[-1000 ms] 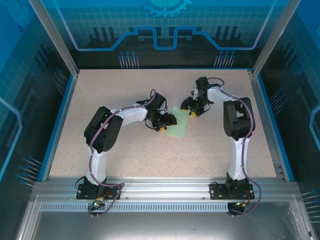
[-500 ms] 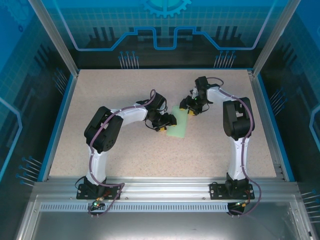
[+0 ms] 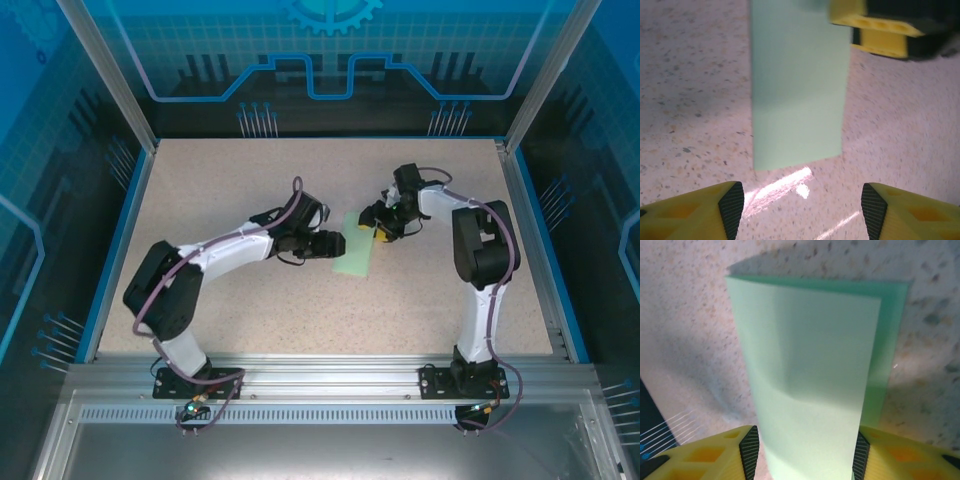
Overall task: Fold a paper plane with a square sheet of paper (fold left side to right side)
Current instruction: Fold the triangle a second time at the center of the table.
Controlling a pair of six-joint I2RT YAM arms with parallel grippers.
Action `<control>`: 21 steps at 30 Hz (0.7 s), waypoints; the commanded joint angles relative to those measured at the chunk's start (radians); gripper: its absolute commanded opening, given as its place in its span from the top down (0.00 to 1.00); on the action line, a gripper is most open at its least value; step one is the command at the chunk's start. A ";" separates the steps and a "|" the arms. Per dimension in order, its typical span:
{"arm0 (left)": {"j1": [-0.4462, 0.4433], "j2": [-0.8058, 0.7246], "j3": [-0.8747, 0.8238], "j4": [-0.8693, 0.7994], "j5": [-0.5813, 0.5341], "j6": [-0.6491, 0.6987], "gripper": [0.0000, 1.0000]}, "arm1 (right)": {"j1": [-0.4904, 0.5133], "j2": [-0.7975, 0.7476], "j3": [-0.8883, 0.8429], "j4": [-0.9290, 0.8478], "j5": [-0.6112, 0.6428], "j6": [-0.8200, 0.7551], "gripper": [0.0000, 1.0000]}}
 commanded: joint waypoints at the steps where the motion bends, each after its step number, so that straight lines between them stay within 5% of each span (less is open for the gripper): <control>1: -0.079 -0.048 -0.037 0.018 -0.118 0.162 0.32 | 0.024 -0.060 -0.024 0.051 -0.078 0.066 0.47; 21: -0.257 0.194 0.189 -0.069 -0.411 0.286 0.25 | 0.050 -0.074 0.001 0.030 -0.106 0.123 0.47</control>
